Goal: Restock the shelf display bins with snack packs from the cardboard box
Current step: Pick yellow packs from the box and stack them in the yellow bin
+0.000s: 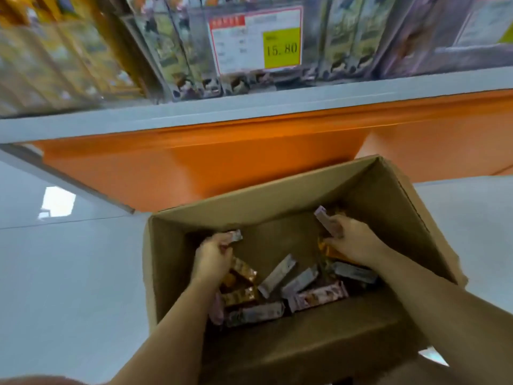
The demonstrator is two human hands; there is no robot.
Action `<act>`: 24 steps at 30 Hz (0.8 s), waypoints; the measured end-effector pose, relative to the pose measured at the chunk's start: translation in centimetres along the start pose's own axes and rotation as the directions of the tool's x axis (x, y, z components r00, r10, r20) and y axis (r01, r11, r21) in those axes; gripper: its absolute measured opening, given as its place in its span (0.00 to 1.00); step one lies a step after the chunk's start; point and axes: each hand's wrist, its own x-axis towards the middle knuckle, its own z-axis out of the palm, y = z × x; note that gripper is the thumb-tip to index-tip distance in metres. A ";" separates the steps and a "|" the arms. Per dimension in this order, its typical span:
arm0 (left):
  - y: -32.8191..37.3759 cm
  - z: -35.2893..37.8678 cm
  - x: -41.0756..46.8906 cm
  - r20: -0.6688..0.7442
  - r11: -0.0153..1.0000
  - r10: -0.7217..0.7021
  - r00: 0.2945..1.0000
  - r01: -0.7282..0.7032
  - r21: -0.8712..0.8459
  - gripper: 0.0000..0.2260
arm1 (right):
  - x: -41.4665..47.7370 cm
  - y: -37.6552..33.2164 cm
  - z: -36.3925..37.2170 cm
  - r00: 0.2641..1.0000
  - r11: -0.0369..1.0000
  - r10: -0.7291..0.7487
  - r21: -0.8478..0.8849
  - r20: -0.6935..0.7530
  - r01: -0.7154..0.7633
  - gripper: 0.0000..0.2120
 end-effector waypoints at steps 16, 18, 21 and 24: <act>-3.8 4.5 1.1 0.235 0.990 -0.056 0.970 0.023 0.139 0.23 | 3.4 1.3 3.8 0.964 0.903 0.108 -0.429 0.242 0.007 0.24; -3.6 4.6 0.8 0.243 0.998 -0.007 0.970 -0.007 0.056 0.23 | 3.3 1.1 3.7 0.965 0.917 0.106 -0.400 0.241 -0.001 0.25; -3.4 4.9 0.4 0.212 1.000 0.018 0.977 -0.016 -0.011 0.23 | 3.3 0.1 3.5 0.990 0.984 0.057 -0.176 0.130 -0.034 0.21; -3.6 4.7 0.4 0.146 0.997 -0.022 0.989 0.032 -0.065 0.21 | 4.0 -1.2 3.9 1.000 0.996 0.000 0.085 -0.012 0.001 0.20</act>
